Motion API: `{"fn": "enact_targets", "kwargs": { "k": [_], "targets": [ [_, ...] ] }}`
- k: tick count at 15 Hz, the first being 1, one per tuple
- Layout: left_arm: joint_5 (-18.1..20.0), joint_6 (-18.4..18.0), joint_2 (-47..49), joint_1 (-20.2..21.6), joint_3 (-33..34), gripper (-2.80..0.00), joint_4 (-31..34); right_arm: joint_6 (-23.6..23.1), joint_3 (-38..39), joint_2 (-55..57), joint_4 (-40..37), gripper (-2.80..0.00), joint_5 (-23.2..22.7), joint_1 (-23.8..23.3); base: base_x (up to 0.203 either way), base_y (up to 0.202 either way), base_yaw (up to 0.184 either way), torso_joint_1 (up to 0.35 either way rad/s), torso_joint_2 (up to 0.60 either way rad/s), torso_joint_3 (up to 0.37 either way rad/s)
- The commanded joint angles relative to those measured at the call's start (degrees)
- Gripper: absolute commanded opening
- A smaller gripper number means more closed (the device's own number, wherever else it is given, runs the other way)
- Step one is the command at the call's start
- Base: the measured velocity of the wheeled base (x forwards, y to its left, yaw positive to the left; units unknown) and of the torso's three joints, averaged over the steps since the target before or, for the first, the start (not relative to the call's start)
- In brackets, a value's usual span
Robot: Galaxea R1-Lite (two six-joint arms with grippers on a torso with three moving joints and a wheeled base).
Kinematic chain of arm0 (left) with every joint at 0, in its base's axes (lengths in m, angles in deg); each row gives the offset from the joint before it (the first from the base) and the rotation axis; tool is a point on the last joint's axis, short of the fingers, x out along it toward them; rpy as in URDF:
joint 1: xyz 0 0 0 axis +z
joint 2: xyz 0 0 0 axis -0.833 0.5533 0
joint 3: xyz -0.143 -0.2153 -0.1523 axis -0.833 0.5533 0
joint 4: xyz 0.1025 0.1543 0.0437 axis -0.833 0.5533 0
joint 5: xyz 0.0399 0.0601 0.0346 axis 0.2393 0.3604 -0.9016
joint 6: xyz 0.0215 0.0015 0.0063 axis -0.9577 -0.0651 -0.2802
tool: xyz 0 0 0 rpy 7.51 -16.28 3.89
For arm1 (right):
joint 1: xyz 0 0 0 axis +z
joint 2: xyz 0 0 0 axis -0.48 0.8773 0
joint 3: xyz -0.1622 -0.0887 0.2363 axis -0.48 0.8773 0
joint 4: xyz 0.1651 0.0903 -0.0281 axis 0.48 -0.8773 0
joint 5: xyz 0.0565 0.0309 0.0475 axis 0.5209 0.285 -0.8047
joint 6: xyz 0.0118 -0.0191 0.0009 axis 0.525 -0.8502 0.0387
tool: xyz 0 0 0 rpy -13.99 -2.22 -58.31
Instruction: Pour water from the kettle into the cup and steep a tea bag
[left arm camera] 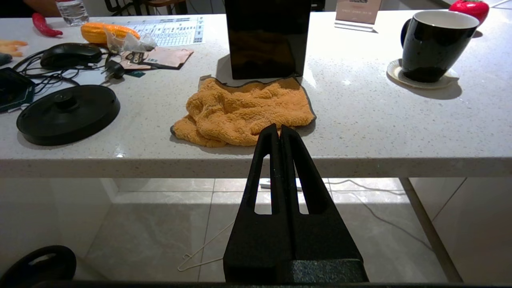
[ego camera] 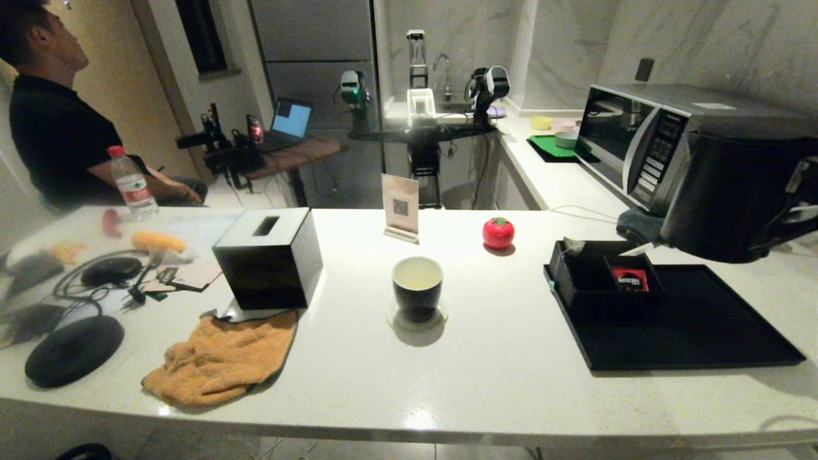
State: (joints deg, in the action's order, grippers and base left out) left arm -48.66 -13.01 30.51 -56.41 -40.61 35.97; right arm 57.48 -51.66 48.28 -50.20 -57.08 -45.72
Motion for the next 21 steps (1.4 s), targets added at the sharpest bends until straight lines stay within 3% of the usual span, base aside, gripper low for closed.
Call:
{"fn": "enact_targets", "kwargs": {
  "k": [1, 5, 21],
  "targets": [
    [0.0, 0.0, 0.0, 0.0, 0.0, -2.80, 0.0, 0.9, 1.4, 1.1, 0.5, -2.80, 0.3, -2.4, 0.000, 0.000, 0.000, 0.000, 0.00, 0.000],
    [0.0, 0.0, 0.0, 0.0, 0.0, -2.80, 0.0, 3.2, 5.8, 2.2, 2.8, -2.80, 0.5, -4.1, 0.000, 0.000, 0.000, 0.000, 0.00, 0.000],
    [0.0, 0.0, 0.0, 0.0, 0.0, -2.80, 0.0, 3.9, 21.6, 9.1, 27.7, -2.80, 0.3, -4.8, 0.000, 0.000, 0.000, 0.000, 0.00, 0.000]
  ]
}}
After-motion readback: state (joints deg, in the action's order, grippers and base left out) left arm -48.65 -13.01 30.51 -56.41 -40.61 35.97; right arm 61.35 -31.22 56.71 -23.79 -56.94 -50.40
